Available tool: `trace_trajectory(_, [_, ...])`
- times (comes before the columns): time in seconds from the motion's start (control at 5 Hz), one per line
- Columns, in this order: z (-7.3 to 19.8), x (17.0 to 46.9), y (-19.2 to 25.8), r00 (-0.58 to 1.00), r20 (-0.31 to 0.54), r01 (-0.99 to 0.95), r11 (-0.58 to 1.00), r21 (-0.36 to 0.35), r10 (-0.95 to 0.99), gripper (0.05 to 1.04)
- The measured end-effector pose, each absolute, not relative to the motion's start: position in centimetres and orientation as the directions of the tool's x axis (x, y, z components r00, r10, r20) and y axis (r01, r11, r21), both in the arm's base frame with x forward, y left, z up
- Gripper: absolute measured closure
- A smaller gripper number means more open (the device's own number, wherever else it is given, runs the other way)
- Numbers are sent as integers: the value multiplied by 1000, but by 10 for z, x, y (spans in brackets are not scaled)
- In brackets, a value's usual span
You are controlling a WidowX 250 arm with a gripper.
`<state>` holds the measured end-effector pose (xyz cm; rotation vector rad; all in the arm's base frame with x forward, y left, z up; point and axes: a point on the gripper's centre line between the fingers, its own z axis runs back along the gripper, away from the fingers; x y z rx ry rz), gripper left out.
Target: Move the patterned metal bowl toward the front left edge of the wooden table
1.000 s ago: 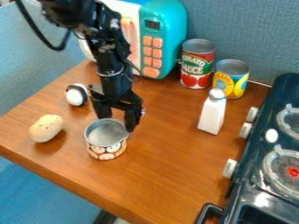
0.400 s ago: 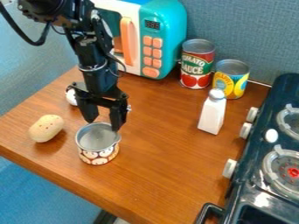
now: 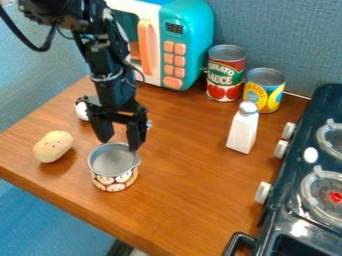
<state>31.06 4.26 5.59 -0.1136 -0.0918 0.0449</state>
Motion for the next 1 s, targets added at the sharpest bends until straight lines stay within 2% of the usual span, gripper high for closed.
trace_trajectory(0.2, [89, 313, 54, 982, 175, -39, 987, -154, 66, 83])
trace_trajectory(0.4, [107, 316, 78, 975, 201, -68, 986, -151, 98, 83])
trace_trajectory(0.6, [121, 321, 107, 977, 203, -37, 992, -119, 61, 83])
trace_trajectory(0.8, [113, 317, 131, 991, 118, 68, 994, -82, -58, 83])
trace_trajectory(1.0, [107, 310, 144, 997, 66, 58, 993, -101, -51, 83])
